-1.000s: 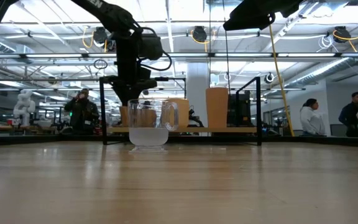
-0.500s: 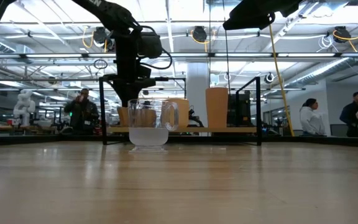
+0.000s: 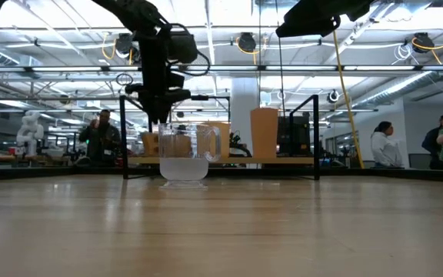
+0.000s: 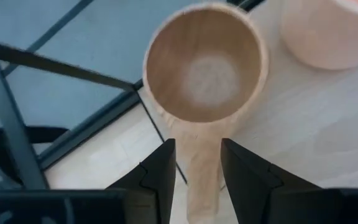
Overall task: Stack small to large cups/mugs on shelf
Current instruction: Put the blue glass cup on the shelf
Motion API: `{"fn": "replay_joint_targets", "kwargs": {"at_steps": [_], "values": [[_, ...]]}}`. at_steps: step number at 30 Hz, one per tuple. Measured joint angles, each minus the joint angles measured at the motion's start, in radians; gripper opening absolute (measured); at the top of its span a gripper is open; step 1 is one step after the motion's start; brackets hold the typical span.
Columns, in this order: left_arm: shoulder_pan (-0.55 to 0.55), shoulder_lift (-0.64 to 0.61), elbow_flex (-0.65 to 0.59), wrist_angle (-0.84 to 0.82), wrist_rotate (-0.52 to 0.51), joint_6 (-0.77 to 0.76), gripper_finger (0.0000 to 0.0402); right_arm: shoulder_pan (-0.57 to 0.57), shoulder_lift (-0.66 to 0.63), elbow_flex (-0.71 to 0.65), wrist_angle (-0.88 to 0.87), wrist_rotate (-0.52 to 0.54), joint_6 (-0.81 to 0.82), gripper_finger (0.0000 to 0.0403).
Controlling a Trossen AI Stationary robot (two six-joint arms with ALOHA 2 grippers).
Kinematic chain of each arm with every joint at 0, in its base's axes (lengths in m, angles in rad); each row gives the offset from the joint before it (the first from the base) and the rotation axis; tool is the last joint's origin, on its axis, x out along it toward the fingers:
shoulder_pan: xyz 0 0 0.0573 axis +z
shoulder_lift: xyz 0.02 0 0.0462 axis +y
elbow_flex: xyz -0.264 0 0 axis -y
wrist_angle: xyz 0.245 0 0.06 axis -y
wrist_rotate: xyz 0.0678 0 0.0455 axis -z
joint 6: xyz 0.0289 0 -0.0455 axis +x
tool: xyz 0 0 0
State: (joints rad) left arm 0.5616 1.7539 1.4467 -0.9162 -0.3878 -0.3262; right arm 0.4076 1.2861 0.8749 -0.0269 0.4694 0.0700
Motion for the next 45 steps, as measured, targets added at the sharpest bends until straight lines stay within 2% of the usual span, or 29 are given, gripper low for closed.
{"fn": "replay_joint_targets", "kwargs": {"at_steps": [10, 17, 23, 31, 37, 41, 45], "values": [[-0.028, -0.115, 0.001, 0.073, 0.044, 0.070, 0.0129, 0.000, 0.000, 0.000, 0.001, 0.000, 0.000, 0.0210], [-0.083, -0.227, 0.001, 0.162, 0.048, 0.172, 0.0129, 0.000, 0.000, 0.000, 0.000, 0.000, 0.000, 0.0210], [-0.145, -0.344, 0.001, 0.150, 0.056, 0.241, 0.0129, 0.000, 0.000, 0.000, 0.000, 0.000, 0.015, 0.0210], [-0.296, -0.465, 0.001, 0.069, 0.049, 0.301, 0.0129, -0.001, 0.000, 0.000, 0.007, 0.001, 0.075, 0.0210], [-0.438, -0.505, -0.012, -0.004, 0.043, 0.321, 0.0129, -0.001, -0.018, 0.000, 0.008, 0.003, 0.142, 0.0210], [-0.530, -0.532, -0.074, 0.006, -0.017, 0.291, 0.0129, -0.001, -0.039, 0.000, 0.004, 0.004, 0.167, 0.0210], [-0.607, -0.571, -0.174, 0.087, -0.064, 0.258, 0.0129, -0.002, -0.066, 0.001, -0.013, 0.003, 0.179, 0.0210]]}}
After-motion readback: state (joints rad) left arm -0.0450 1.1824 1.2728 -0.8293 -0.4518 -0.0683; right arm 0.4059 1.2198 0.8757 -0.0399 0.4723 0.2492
